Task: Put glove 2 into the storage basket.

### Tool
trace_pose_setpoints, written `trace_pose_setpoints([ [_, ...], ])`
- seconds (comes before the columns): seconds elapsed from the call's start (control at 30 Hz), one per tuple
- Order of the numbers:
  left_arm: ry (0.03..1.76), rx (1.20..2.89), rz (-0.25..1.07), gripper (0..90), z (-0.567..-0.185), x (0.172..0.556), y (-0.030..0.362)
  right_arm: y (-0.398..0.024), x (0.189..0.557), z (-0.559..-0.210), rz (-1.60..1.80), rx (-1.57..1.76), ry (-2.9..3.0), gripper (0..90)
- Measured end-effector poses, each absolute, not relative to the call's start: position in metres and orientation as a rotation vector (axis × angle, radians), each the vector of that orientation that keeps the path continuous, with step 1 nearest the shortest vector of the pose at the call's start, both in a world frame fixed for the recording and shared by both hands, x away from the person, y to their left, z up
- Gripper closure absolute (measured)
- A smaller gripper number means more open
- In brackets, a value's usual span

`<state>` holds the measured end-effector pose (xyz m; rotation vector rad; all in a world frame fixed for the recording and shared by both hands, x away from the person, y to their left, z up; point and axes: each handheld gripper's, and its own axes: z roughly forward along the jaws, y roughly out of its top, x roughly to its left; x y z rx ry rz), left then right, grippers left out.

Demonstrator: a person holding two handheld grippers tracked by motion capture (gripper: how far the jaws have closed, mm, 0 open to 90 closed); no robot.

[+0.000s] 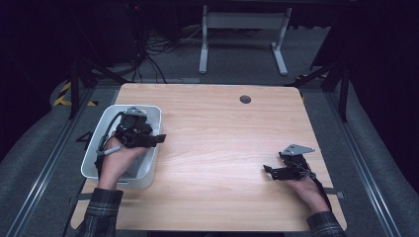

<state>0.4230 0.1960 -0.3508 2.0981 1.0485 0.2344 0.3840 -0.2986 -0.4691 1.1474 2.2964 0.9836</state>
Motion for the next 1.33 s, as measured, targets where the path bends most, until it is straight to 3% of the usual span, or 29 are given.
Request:
trace_pose_setpoints([
  [0.4, 0.874, 2.165, 0.175, 22.6, -0.370, 0.399, 0.128, -0.299, 0.384, -0.469, 0.984, 1.146, 2.298, 14.7],
  [0.77, 0.760, 2.267, 0.123, 22.4, -0.414, 0.378, 0.076, -0.299, 0.384, -0.469, 0.985, 1.144, 2.299, 14.7],
  [1.33, 0.720, 2.391, 0.103, 20.7, -0.454, 0.377, 0.055, -0.299, 0.384, -0.469, 0.985, 1.140, 2.303, 14.7],
])
